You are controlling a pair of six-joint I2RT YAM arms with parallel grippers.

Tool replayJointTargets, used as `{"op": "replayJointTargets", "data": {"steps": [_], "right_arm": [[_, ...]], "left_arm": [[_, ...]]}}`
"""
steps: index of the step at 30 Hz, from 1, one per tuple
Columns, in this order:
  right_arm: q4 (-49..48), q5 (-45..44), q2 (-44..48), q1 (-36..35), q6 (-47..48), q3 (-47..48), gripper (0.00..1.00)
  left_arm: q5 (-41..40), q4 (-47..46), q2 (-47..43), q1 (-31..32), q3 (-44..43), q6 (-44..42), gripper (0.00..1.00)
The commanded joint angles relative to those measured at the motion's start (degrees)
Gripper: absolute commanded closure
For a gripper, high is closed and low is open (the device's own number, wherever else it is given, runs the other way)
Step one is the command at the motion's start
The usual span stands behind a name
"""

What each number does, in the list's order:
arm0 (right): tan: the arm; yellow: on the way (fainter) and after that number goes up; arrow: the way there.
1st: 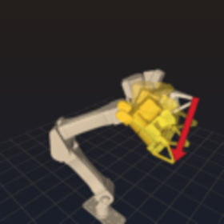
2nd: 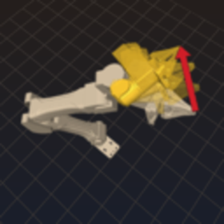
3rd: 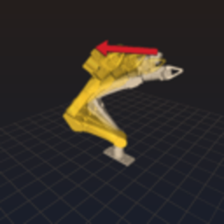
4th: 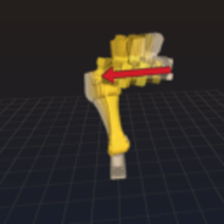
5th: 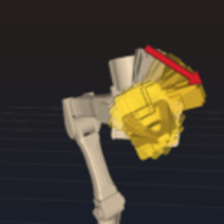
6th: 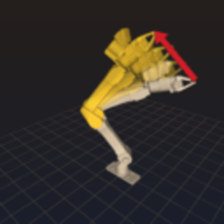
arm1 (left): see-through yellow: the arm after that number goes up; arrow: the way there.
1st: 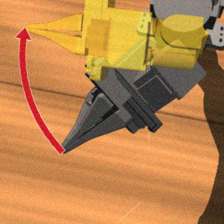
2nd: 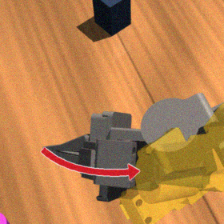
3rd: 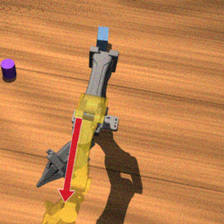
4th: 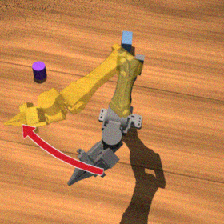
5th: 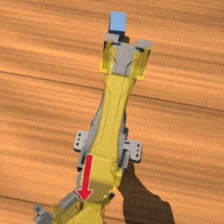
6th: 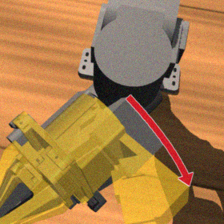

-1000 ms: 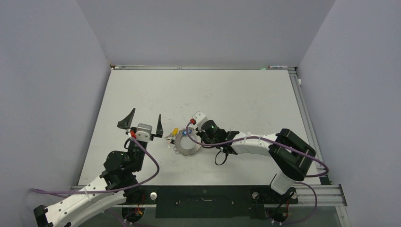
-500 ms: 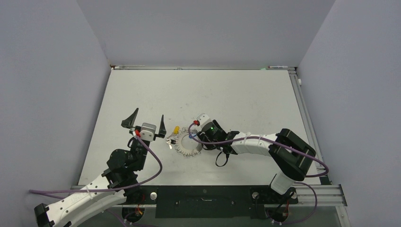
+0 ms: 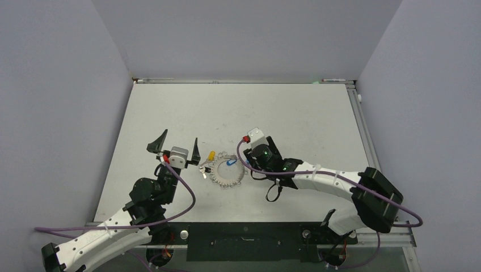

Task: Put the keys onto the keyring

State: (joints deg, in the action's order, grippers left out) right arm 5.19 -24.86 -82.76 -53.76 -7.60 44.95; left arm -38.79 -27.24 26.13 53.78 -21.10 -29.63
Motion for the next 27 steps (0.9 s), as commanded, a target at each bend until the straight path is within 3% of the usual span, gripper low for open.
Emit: {"op": "replayJointTargets", "data": {"steps": [1, 7, 16, 19, 23, 27], "right_arm": [[-9.54, -3.47, 9.01, -1.21, -0.60, -4.39, 0.41], [-15.01, -8.11, 21.15, -2.10, -2.04, -8.80, 0.36], [-8.13, -22.10, 32.71, -2.41, -13.27, -10.27, 0.36], [-5.84, -22.57, 35.53, -2.41, -14.35, -11.77, 0.34], [-5.76, -21.80, 41.11, -2.41, -15.30, -16.18, 0.22], [-7.04, -18.86, 45.35, -2.41, -16.04, -20.63, 0.20]], "left_arm": [[-1.03, -3.16, 0.38, -0.43, 0.10, 0.69, 0.04], [-0.14, -2.81, 0.86, -0.48, 0.10, 1.21, 0.04], [0.77, -2.18, 1.99, -0.47, 0.18, 1.12, 0.04], [0.81, -2.20, 2.51, -0.47, 0.27, 0.76, 0.04], [0.90, -1.92, 3.04, -0.47, 0.23, 0.12, 0.04], [1.49, -1.27, 2.60, -0.50, 0.10, -0.19, 0.04]]}}
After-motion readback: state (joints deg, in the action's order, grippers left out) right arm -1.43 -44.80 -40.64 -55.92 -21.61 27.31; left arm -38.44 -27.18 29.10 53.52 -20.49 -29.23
